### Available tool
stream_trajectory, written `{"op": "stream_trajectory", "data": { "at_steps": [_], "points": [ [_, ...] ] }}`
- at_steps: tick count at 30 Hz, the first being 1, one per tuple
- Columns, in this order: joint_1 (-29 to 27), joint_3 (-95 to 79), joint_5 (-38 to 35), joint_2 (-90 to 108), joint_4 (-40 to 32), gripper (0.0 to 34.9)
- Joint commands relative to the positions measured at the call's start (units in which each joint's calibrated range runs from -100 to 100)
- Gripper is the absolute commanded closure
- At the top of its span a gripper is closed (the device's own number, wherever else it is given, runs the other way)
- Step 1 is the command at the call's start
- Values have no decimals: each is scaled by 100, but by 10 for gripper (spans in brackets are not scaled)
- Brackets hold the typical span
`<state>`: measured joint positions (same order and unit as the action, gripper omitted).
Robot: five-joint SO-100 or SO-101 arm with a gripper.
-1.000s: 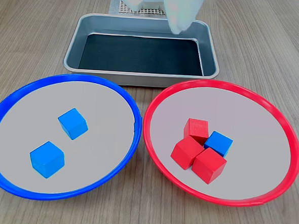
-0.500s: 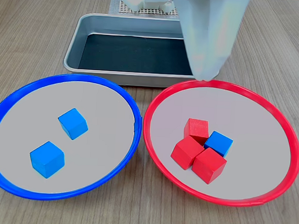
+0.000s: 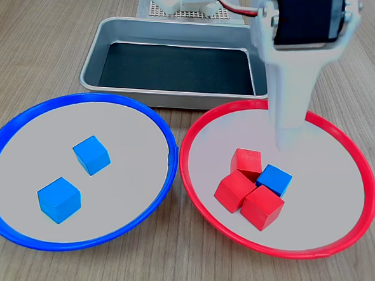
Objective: Relocate any blue block in the red dish to the blue dish, correcting any misplacements.
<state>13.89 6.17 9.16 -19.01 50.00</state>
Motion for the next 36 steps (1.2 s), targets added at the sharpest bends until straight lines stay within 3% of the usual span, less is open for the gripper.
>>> {"op": "stream_trajectory", "data": {
  "at_steps": [1,13,18,36],
  "points": [
    [149,298,176,-82,56,306],
    [168,179,747,-107,171,277],
    [37,134,1001,-116,155,248],
    [-293,52,1236,-329,130,249]
  ]
}}
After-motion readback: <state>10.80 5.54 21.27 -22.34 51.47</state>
